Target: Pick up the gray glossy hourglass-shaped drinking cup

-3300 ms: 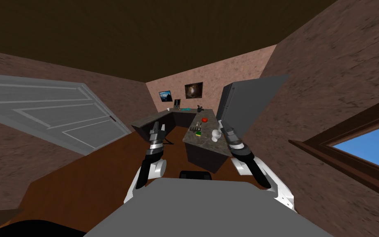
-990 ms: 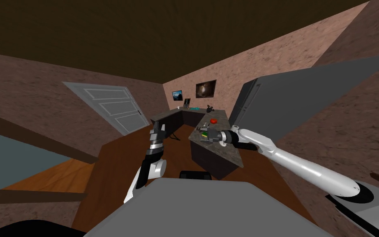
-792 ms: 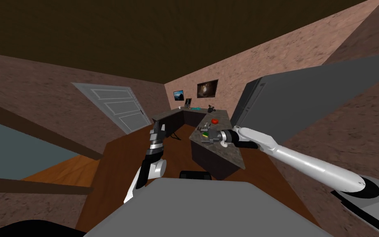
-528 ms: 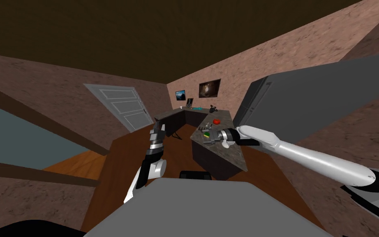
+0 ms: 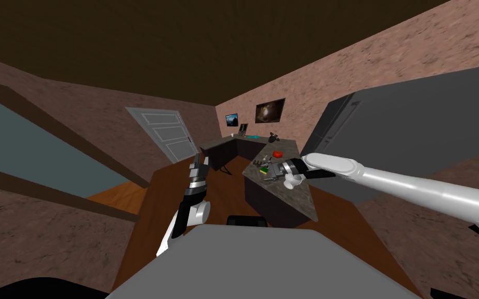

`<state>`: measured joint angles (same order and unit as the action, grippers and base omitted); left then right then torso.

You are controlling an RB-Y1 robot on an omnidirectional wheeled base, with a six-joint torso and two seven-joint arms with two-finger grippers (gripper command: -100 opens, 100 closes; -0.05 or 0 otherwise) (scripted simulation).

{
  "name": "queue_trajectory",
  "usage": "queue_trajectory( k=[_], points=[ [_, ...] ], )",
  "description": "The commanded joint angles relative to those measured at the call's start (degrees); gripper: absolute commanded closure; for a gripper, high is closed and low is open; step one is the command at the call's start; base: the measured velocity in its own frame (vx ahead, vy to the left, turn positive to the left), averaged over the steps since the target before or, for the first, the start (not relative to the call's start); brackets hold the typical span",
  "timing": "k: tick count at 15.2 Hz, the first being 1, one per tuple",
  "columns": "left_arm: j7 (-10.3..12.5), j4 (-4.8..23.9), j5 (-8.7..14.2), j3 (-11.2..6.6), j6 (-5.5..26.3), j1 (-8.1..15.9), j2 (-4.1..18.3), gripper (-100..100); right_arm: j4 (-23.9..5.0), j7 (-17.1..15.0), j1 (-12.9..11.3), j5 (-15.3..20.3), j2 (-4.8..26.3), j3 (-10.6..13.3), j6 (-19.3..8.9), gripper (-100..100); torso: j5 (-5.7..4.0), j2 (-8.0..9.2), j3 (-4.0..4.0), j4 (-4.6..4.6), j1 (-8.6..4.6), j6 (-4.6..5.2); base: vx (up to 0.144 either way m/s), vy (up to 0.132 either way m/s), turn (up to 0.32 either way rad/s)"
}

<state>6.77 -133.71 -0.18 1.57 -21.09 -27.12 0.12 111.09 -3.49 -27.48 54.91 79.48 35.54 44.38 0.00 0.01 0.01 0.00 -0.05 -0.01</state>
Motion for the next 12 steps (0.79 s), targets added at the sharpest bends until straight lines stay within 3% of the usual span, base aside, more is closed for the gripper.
queue_trajectory(
  k=[1,2,3,5,6,8,9,12],
  points=[
    [0.0,0.0,0.0,0.0,0.0,0.0,0.0,0,-0.16,-0.39,-1.6,2.02,2.86,1.99,0.16,-100,0.0,0.0,0.0,0.0,0.0,0.0,-0.014,-0.013,0.175],
    [0.0,0.0,0.0,0.0,0.0,0.0,0.0,0,-0.16,-0.39,-1.6,2.02,3.77,1.99,0.16,-100,0.0,0.01,0.01,0.0,0.0,0.0,-0.01,-0.013,0.08],
    [0.0,0.0,0.0,0.0,0.0,0.0,0.0,0,-0.9,-1.0,-4.07,4.22,5.56,4.23,0.64,-100,-0.01,0.01,0.01,0.01,0.0,0.03,-0.013,-0.012,0.15],
    [0.0,0.0,0.0,0.0,0.0,0.0,0.0,0,-0.9,-1.0,-4.18,4.63,7.14,4.76,0.64,-100,-0.01,0.01,0.0,0.0,0.0,0.0,-0.013,-0.013,0.108],
    [0.0,0.0,0.0,0.0,0.0,-0.01,0.0,0,-1.59,-1.59,-6.62,7.15,8.75,7.36,1.1,-100,0.0,0.01,0.01,0.01,-0.01,0.04,-0.014,-0.011,0.154],
    [0.0,0.0,0.0,0.0,0.0,0.0,0.0,0,-1.59,-1.59,-6.62,7.15,10.36,7.54,1.1,-100,0.0,0.02,0.01,0.01,0.0,0.01,-0.012,-0.014,0.112],
    [0.0,0.0,0.0,0.0,0.0,-0.01,0.0,0,-2.23,-2.18,-8.9,9.59,12.38,9.97,1.55,-100,-0.01,0.02,0.01,0.01,-0.01,0.04,-0.008,-0.009,0.143],
    [0.0,0.0,0.0,0.0,0.0,0.0,0.0,0,-2.82,-2.74,-11.02,11.93,16.26,13.13,1.98,-100,0.01,0.01,0.01,0.01,0.01,-0.01,-0.014,-0.015,0.18]
  ],
)
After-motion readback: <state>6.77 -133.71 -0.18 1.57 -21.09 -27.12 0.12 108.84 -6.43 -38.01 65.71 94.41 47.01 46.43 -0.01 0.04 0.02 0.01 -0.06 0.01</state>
